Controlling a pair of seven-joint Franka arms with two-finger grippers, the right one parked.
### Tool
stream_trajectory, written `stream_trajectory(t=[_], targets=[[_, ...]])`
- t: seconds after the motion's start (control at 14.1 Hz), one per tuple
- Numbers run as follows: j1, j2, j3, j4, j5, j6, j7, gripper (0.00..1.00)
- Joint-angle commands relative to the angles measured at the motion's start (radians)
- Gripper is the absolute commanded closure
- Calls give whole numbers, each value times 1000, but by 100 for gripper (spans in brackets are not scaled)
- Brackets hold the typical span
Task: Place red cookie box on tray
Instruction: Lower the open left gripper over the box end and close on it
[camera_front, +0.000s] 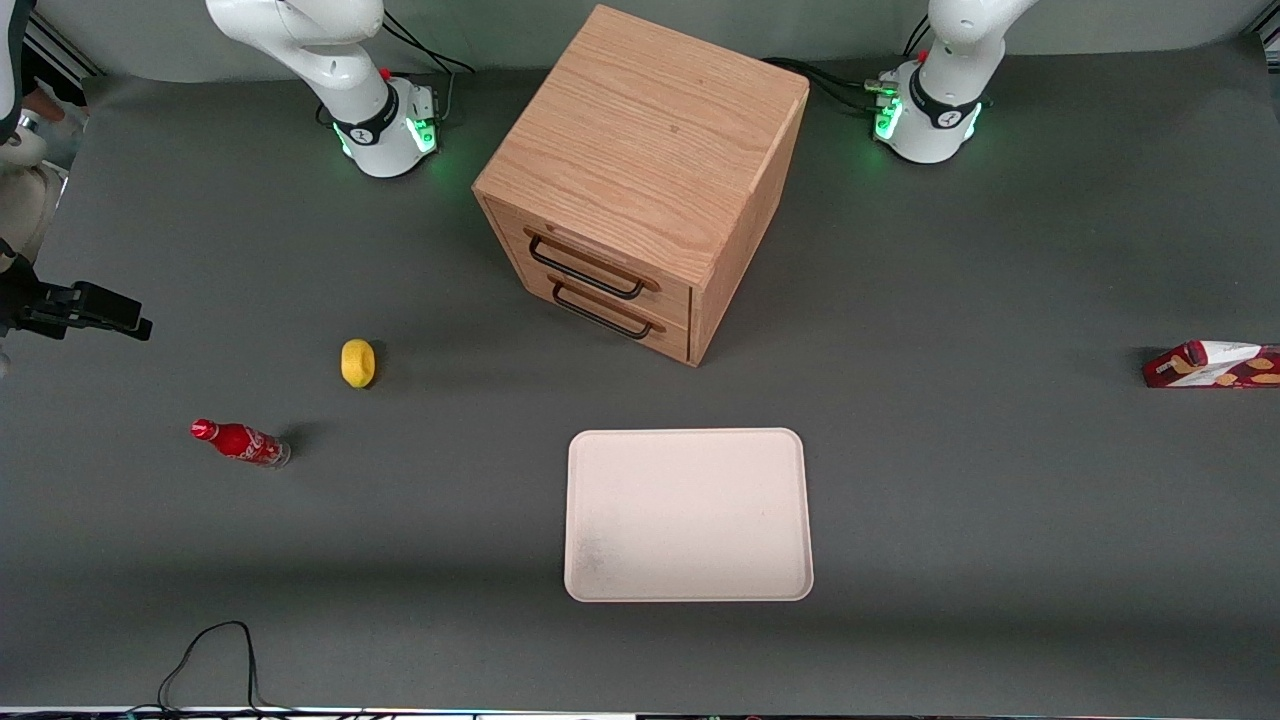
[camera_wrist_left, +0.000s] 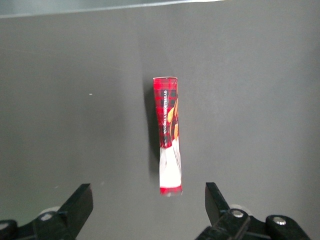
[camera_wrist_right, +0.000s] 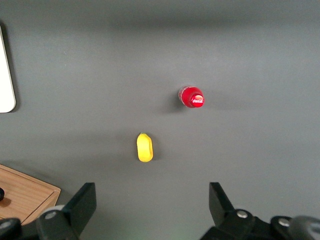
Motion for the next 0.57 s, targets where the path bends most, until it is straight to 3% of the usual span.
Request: stream_trajectory(t=[0.0,0.5], targets=[[3,65,-6,-51,8,107,-40,0],[3,162,-8,-137,0,306,-39,0]])
